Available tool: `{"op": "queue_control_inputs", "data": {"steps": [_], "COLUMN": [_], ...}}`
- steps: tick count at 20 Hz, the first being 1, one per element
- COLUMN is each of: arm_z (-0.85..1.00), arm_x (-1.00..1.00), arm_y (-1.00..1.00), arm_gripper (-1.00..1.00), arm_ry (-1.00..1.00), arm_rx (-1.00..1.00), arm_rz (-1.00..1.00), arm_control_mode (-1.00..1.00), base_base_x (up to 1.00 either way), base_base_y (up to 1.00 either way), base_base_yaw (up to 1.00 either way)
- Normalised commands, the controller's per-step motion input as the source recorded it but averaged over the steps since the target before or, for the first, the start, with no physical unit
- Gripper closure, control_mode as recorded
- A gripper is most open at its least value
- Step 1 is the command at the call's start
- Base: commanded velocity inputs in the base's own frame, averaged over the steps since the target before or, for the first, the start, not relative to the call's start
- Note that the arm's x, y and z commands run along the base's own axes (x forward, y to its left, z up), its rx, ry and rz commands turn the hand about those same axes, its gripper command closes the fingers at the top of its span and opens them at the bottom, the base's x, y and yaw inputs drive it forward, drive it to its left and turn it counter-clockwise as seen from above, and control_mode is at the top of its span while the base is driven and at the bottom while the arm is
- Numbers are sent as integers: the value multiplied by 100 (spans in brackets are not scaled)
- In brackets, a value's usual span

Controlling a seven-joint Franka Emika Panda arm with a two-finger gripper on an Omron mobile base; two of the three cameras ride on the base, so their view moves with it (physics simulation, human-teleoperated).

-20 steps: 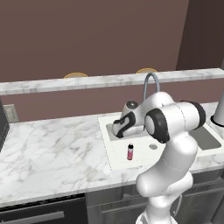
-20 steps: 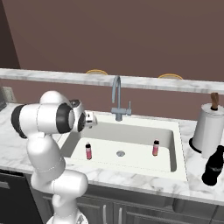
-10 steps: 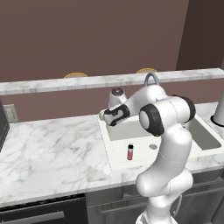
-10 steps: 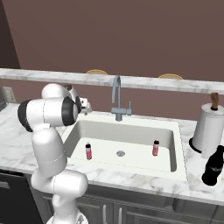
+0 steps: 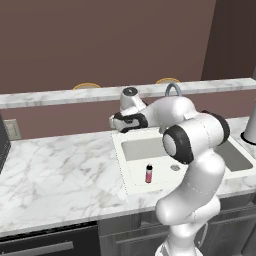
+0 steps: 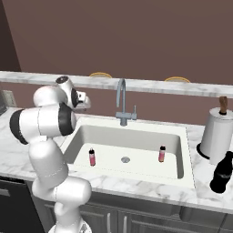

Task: Place the large bottle from the dining counter next to the other large bottle outside the sink, and place the small bottle from the dining counter next to the other small bottle inside the sink.

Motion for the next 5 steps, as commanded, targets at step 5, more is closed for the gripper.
{"op": "queue_control_inputs", "data": {"steps": [5], "arm_z": [50], "arm_x": [-8], "arm_y": [0], "arm_gripper": [-100], "arm_ry": [0], "arm_rx": [0], "arm_rz": [0], "arm_control_mode": [-100], "base_base_x": [0], "base_base_y": [0], "base_base_yaw": [0]}}
